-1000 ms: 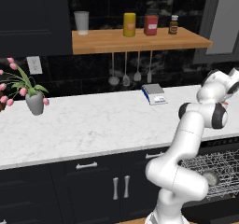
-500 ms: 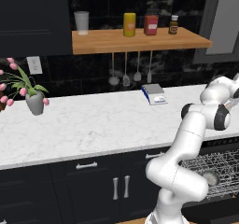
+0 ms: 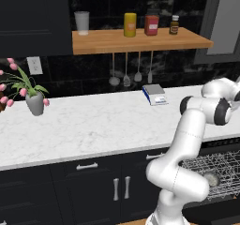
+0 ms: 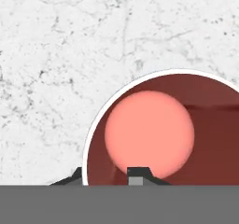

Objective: Pick up the cup and bowl from the counter, place them in the dishwasher, and close the dishwasher door.

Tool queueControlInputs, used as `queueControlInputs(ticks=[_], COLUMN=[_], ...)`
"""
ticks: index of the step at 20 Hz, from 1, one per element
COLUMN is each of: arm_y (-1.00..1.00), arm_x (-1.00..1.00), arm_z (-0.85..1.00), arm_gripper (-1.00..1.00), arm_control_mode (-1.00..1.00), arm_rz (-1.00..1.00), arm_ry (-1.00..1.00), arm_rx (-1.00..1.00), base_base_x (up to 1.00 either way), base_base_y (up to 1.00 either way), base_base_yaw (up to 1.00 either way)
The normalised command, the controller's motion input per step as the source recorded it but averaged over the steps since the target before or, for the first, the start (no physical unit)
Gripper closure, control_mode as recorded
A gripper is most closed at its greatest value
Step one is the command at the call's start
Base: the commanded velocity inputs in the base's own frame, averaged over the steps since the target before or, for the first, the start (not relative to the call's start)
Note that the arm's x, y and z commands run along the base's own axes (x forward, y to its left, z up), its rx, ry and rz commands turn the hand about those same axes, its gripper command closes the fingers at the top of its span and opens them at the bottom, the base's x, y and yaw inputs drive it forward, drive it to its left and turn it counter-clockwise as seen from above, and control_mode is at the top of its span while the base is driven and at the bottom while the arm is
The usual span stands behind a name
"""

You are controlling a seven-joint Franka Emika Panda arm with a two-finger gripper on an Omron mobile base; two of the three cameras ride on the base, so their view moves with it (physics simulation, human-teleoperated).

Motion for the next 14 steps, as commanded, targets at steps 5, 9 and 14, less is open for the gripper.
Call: queueControlInputs(ticks=[5, 9, 14], arm_y=[0.27, 0.01, 0.01], arm_x=[-0.95, -1.0, -1.0], arm_z=[0.19, 0.34, 0.07], arm_gripper=[1.0, 1.0, 1.0], arm_control_mode=[-1.0, -1.0, -1.0], arm_rz=[-0.04, -0.08, -0.12], arm_ry=[-0.39, -0.4, -0.35], arm_rx=[0.1, 0.13, 0.06], base_base_x=[0.0, 0.0, 0.0], base_base_y=[0.0, 0.0, 0.0], base_base_yaw=[0.0, 0.0, 0.0])
